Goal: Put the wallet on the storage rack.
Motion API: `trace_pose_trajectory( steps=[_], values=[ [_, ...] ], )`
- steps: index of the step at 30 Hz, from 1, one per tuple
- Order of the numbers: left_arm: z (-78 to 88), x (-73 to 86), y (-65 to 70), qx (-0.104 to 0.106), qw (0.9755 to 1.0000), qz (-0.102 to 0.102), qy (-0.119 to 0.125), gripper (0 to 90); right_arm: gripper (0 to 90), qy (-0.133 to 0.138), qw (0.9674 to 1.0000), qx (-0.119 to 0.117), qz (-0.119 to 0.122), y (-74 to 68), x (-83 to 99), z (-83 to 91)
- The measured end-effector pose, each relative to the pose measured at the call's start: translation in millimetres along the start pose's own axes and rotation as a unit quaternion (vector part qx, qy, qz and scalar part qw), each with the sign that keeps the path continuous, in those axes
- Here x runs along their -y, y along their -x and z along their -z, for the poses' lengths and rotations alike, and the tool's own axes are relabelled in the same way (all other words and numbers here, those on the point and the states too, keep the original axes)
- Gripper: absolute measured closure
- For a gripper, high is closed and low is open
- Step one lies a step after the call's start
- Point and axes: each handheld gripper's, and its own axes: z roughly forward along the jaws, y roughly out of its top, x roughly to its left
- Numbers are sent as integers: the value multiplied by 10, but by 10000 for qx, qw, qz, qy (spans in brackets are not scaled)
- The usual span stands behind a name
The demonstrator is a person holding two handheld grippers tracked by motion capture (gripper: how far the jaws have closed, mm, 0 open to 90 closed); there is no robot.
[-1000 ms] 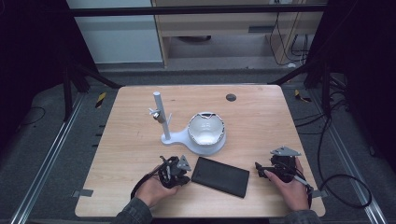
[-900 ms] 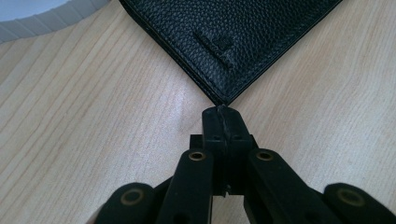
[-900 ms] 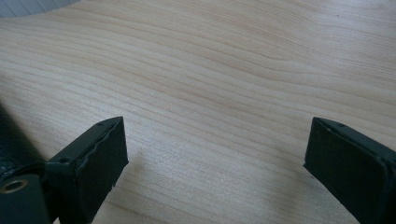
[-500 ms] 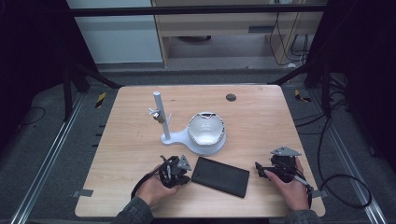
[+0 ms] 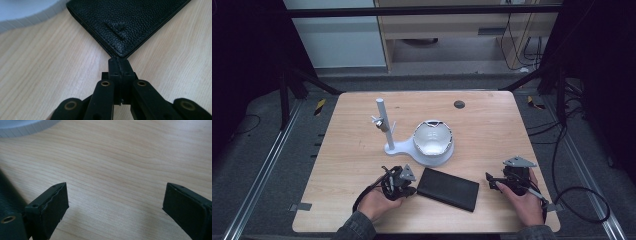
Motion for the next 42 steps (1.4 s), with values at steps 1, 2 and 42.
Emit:
trace_pose_trajectory(
  steps=[1, 2, 42],
  values=[
    [27, -3, -4, 27, 9999, 40, 154, 897, 75, 135, 9998, -116, 31, -46, -21, 49],
    [27, -3, -4, 27, 9999, 40, 154, 897, 82, 189, 9997, -164, 57, -71, -27, 66],
    [-20, -342, -68, 494, 9964, 236, 641, 893, 90, -642, 9685, -1554, 1837, -1328, -346, 247]
  ],
)
